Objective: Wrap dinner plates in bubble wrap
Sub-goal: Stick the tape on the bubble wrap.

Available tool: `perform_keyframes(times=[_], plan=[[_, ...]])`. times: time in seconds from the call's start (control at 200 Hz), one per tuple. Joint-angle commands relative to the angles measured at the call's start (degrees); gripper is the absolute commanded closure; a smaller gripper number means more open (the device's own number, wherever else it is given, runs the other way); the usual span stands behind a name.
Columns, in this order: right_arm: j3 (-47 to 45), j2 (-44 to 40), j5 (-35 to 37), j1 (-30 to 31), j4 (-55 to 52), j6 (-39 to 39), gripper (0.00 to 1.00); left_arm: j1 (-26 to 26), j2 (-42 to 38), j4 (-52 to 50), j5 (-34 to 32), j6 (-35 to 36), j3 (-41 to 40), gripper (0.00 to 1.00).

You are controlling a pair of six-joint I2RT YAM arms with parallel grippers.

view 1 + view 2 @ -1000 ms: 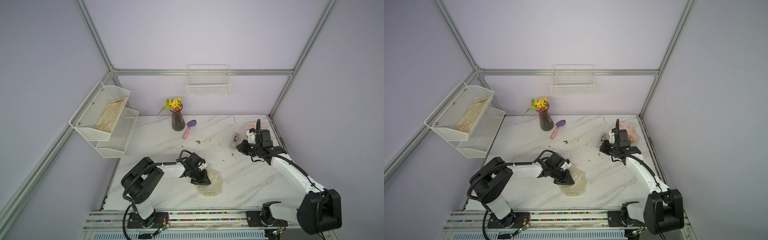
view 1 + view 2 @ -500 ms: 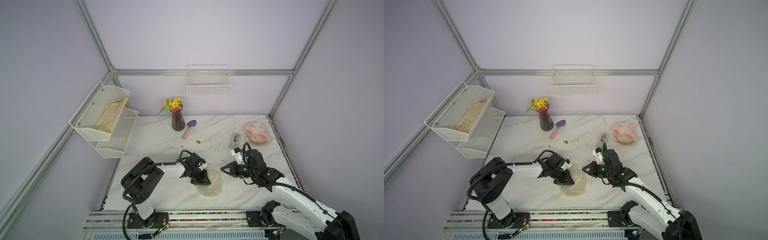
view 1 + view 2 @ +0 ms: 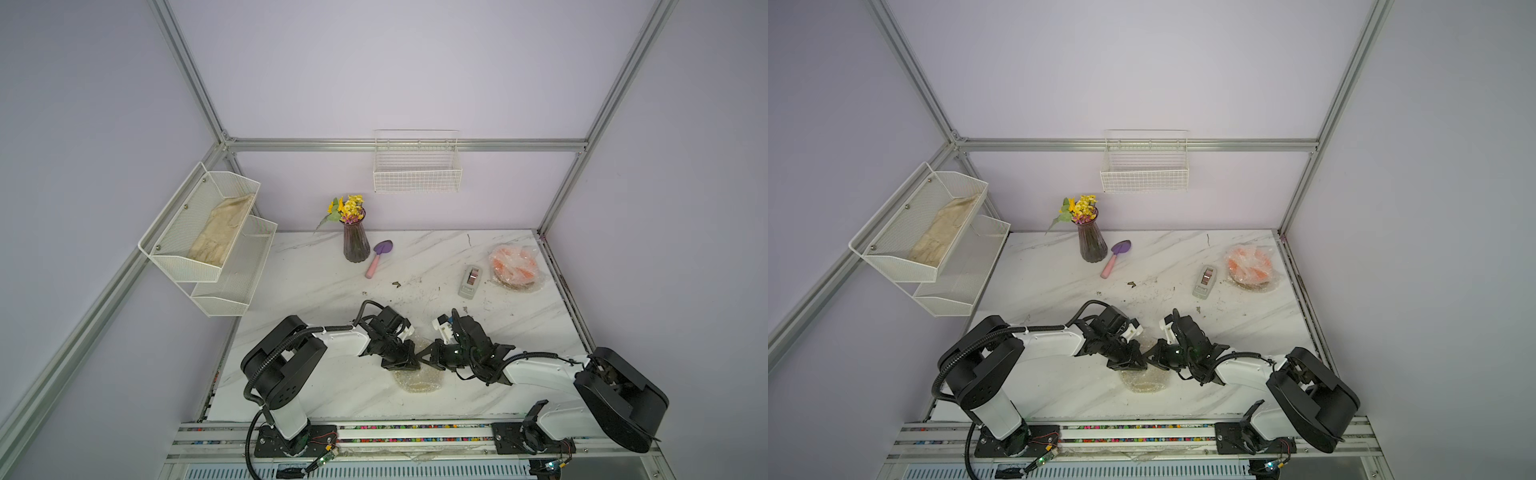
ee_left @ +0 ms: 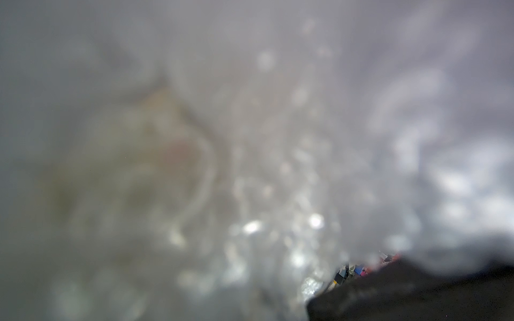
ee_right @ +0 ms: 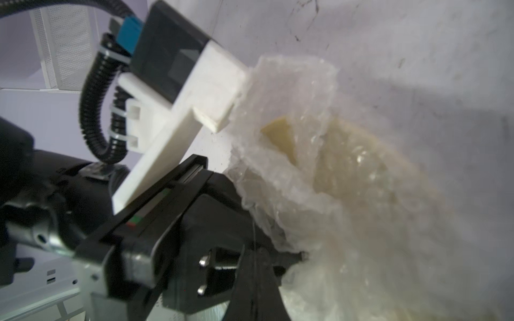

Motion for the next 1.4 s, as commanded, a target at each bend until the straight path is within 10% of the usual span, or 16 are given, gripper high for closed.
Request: perform_keyframes(times=[0.0,0.4,0.835,1.395], plan=[[-0.6,2.7,3.1,0.3,5.0,-0.2,1.0,-0.5,0.8,-7.9,-5.0,0.3,-3.8,0.88],[-3.8,1.3,17.9,0.1,-3.5,-7.5,1.0,-0.6,-1.5,-9.3,-4.7,-0.7,-3.4,0.88],[-2.8,5.3,14.5,0.0,-2.2,-9.6,1.0,-0.5,-10.6,-18.4,-7.8,-2.0,5.2,0.76],[-0.4,-11.2,14.6,0.1,-11.9,-10.2,1.0,-0.5,4.5,-6.7,-1.5,-2.4,6.9,0.81]])
